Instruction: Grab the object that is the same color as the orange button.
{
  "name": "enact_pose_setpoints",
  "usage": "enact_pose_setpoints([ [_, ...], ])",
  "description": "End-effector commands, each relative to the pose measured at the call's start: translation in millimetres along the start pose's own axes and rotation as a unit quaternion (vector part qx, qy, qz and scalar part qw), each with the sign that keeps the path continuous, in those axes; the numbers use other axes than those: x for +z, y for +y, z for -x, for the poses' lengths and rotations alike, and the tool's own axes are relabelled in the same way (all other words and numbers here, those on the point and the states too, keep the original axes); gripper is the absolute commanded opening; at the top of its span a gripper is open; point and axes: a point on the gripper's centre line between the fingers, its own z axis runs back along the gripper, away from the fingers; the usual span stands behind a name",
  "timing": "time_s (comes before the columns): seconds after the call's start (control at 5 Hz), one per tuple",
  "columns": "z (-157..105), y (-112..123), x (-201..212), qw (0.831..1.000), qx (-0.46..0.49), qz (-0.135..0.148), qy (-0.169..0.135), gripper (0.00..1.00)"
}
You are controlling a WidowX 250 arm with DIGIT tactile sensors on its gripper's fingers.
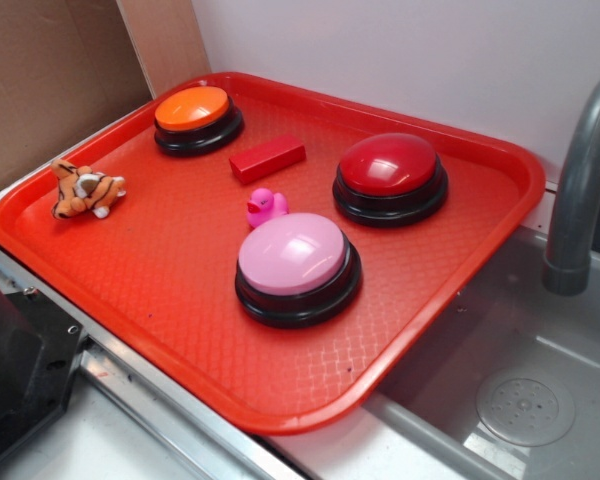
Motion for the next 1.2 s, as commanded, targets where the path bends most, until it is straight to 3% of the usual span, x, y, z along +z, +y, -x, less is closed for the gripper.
enact_pose_setpoints([
  [0.0,0.0,0.0,0.0,1.000,0.000,0.000,0.000,1.00],
  [0.2,22.7,10.4,-3.4,0.998,0.049,-0.033,0.004,1.00],
  [0.6,22.7,10.4,-3.4,0.998,0.049,-0.033,0.004,1.00],
  [0.8,-23.6,25.2,-19.4,0.997,-0.043,-0.052,0.028,1.00],
  [1.0,-61.6,62.9,-45.6,0.993,-0.087,-0.067,0.046,1.00],
])
